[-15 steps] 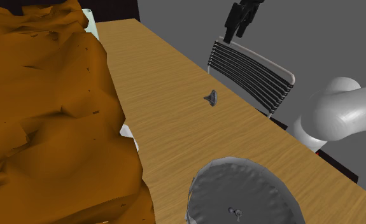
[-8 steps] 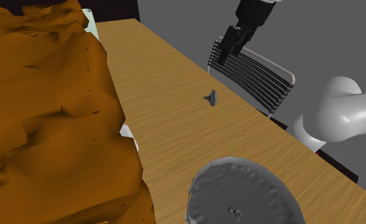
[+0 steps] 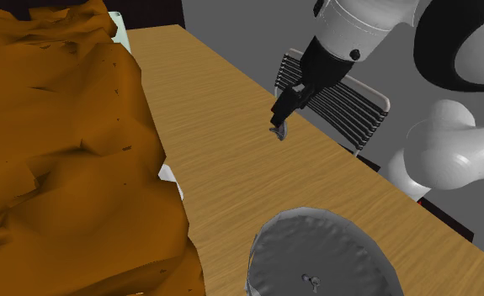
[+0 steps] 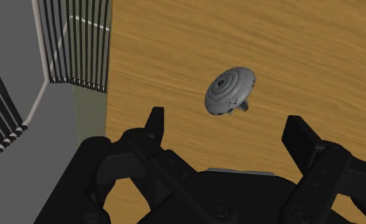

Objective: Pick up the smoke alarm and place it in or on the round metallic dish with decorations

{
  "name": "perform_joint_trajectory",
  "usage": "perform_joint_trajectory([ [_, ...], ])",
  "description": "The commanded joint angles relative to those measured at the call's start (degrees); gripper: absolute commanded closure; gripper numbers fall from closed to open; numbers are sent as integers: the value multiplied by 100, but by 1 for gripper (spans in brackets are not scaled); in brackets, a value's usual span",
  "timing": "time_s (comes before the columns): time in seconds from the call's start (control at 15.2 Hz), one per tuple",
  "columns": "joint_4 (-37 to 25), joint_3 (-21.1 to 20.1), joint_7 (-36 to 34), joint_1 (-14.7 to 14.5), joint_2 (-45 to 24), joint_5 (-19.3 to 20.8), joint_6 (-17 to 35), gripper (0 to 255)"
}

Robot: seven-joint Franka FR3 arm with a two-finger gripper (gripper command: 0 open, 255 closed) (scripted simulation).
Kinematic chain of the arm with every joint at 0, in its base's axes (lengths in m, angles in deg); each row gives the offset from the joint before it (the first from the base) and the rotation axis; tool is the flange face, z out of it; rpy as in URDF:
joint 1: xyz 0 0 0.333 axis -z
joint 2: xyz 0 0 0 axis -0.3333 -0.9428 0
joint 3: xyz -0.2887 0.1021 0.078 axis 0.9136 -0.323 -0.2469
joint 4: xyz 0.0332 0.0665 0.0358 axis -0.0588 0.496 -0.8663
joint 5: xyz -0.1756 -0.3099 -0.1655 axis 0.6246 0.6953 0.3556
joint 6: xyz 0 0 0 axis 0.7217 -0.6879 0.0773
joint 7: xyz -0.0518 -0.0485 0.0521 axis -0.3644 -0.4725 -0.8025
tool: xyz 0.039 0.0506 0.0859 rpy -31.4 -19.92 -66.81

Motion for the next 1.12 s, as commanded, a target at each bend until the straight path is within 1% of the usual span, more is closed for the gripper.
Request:
perform_joint_trajectory([
  [0.0,118,-236,-184,-72,45,-127,159,0],
  [0.46,479,-470,-148,-58,-198,-310,763,0],
  [0.99,478,-470,-148,-58,-198,-309,762,0],
  [1.06,478,-470,-148,-58,-198,-309,762,255],
])
